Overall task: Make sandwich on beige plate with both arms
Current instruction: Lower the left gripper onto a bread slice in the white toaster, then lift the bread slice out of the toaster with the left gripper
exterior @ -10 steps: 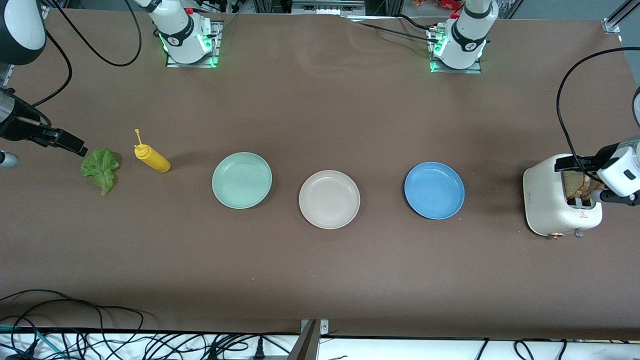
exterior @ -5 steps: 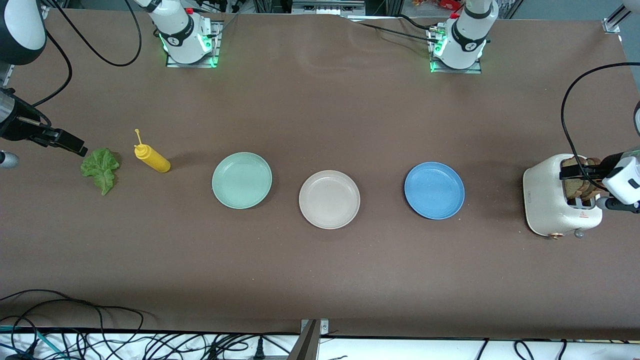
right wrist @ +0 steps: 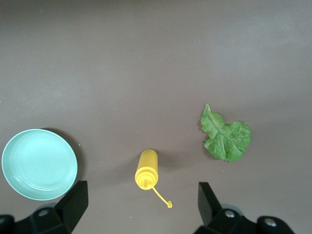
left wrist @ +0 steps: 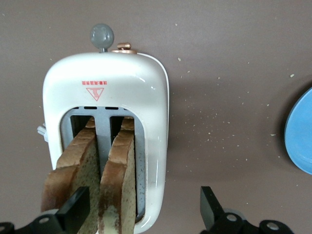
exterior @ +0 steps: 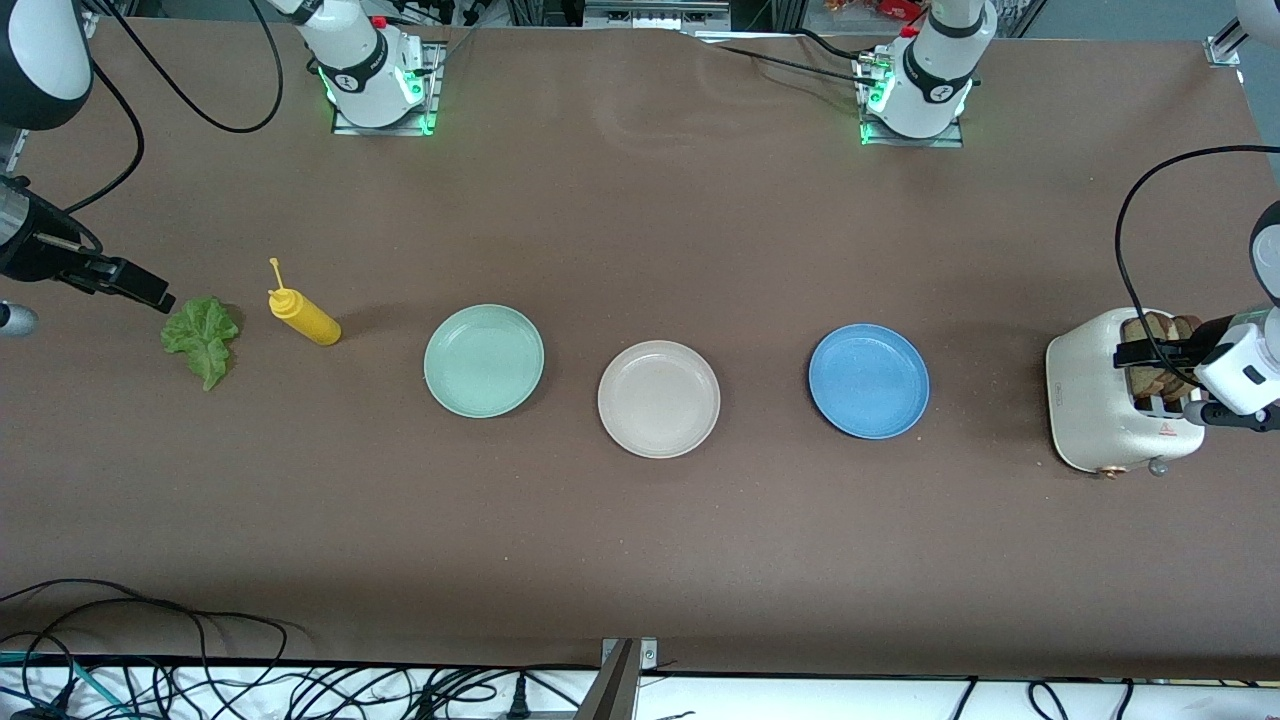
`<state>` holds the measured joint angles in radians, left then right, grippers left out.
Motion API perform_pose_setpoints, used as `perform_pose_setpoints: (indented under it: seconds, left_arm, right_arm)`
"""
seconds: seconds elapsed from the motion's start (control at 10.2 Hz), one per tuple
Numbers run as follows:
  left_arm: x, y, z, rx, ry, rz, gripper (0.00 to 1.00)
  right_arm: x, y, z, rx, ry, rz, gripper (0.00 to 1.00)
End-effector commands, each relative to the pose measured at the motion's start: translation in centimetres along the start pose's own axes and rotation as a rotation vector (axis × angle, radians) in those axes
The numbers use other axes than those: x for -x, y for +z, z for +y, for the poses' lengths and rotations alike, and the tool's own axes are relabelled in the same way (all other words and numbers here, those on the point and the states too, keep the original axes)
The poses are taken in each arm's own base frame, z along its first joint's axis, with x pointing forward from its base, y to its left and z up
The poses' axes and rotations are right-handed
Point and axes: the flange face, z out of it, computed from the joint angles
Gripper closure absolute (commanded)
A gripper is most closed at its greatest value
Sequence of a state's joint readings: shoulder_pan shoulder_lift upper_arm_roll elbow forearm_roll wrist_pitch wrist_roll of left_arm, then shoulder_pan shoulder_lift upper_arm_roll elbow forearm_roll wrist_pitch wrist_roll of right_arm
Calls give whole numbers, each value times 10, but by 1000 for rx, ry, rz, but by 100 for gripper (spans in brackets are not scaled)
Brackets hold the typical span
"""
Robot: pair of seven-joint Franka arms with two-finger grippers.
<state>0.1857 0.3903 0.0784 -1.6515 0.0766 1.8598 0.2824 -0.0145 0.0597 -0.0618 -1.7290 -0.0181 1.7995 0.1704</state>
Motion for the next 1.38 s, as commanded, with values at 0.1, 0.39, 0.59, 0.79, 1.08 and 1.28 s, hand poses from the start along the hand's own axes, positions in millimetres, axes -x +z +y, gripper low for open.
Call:
perform_pose_setpoints:
  seconds: [0.1, 0.39, 0.59, 0.79, 1.08, 1.28]
  left_arm:
    - [10, 3, -12, -21, 9, -3, 74]
    - [12, 9, -19, -28, 23, -19, 100]
    - [10, -7, -20, -36, 17, -2, 100]
    - [8, -55, -24, -99, 65, 4, 100]
    - [4, -113, 14, -91, 130, -5, 100]
    - [0, -129, 81, 3, 200, -41, 100]
  right_arm:
    - [-1, -4, 1, -14, 14, 4, 0]
    - [-1, -4, 1, -15, 14, 5, 0]
    - [-1, -3, 1, -14, 14, 2, 0]
    - [-3, -3, 8, -13, 19, 5, 0]
    - [-7, -9, 32, -20, 53, 10, 0]
    - [-9, -5, 32, -30, 70, 2, 0]
